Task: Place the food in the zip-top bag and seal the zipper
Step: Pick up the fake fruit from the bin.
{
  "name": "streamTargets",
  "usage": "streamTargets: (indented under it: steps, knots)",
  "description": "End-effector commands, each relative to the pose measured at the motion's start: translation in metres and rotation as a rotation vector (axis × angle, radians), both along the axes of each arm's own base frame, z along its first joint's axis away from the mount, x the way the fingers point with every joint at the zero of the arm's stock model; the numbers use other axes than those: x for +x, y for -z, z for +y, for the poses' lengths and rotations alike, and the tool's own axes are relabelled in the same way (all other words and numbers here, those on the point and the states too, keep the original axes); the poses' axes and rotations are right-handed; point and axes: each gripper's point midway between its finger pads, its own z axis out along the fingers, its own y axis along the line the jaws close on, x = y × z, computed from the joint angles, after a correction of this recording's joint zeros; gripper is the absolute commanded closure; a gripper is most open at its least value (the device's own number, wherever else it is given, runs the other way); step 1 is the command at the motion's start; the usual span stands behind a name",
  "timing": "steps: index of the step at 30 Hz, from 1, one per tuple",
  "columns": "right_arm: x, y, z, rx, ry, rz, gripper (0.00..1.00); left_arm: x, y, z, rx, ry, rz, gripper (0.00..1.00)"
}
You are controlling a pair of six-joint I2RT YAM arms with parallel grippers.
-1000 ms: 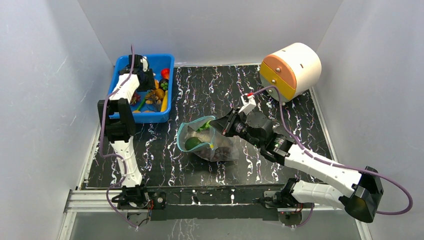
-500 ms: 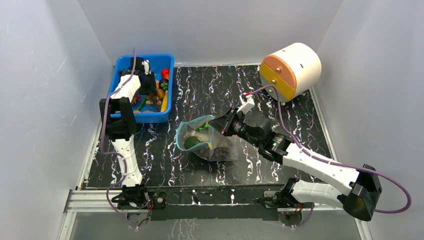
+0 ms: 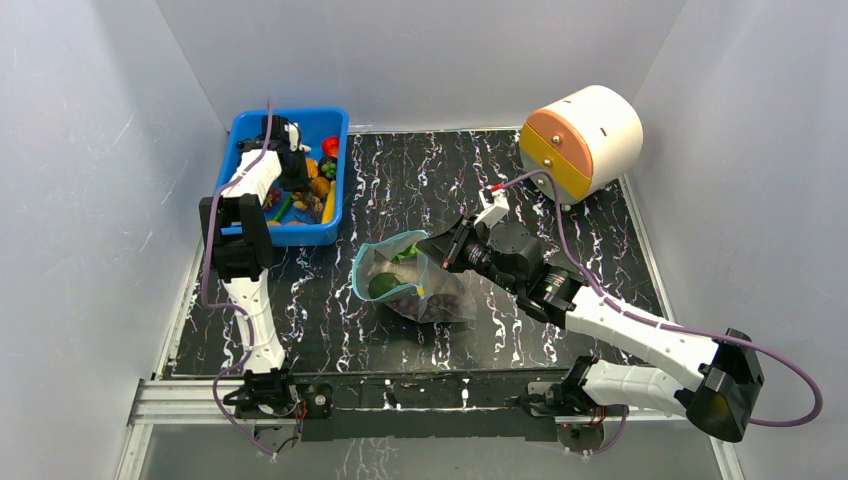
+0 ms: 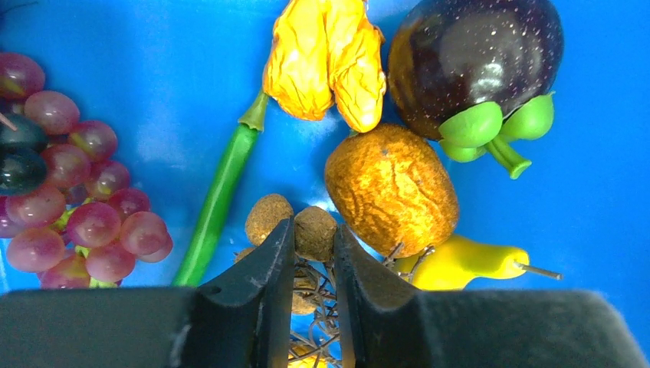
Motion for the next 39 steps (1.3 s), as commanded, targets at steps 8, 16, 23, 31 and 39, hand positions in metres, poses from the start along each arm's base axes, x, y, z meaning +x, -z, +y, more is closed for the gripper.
streamTargets:
  steps: [8, 16, 23, 31, 39]
  knots:
    - [0.002, -0.055, -0.001, 0.126, 0.016, -0.107, 1.00, -0.001, -0.066, 0.015, 0.052, -0.057, -0.118, 0.91]
    - [0.001, -0.053, 0.002, 0.131, 0.003, -0.090, 1.00, -0.006, -0.080, 0.025, 0.099, -0.098, -0.144, 0.91]
    - [0.000, -0.048, 0.006, 0.129, -0.015, -0.074, 1.00, -0.014, -0.104, 0.027, 0.105, -0.116, -0.191, 0.90]
    - [0.001, -0.045, 0.003, 0.117, 0.002, -0.065, 1.00, -0.029, -0.140, 0.016, 0.066, -0.096, -0.266, 0.91]
    - [0.002, -0.047, -0.002, 0.106, 0.027, -0.055, 1.00, -0.048, -0.166, 0.005, 0.062, -0.082, -0.311, 0.91]
